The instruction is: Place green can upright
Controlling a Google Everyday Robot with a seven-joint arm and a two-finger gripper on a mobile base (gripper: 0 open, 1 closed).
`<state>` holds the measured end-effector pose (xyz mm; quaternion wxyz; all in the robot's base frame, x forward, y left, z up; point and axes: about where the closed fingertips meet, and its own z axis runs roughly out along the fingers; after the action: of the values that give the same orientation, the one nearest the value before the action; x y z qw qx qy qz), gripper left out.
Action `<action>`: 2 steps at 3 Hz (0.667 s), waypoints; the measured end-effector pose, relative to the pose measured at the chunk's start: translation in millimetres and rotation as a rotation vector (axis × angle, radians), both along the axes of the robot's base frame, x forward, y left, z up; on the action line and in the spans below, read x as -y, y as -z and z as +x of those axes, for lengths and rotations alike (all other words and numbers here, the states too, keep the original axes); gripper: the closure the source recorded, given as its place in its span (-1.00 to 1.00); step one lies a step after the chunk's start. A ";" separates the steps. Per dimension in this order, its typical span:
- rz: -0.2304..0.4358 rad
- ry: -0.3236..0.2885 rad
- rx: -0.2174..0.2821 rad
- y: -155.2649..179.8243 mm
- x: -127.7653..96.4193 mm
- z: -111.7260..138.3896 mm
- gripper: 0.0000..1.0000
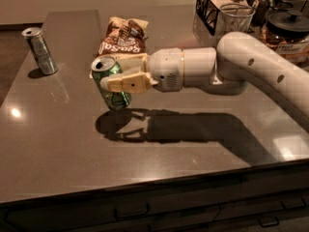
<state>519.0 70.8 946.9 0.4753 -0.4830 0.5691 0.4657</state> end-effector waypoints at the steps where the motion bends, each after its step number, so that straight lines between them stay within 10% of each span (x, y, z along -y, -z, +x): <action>1: 0.050 0.022 -0.012 8.7 2.1 2.2 1.00; 2: 0.091 0.040 -0.026 18.1 4.4 2.9 1.00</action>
Offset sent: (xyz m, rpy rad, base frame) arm 0.0063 -0.0124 -0.0304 0.1376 0.0440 -0.0699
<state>521.9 66.4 928.8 0.4985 -0.4434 0.5630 0.4878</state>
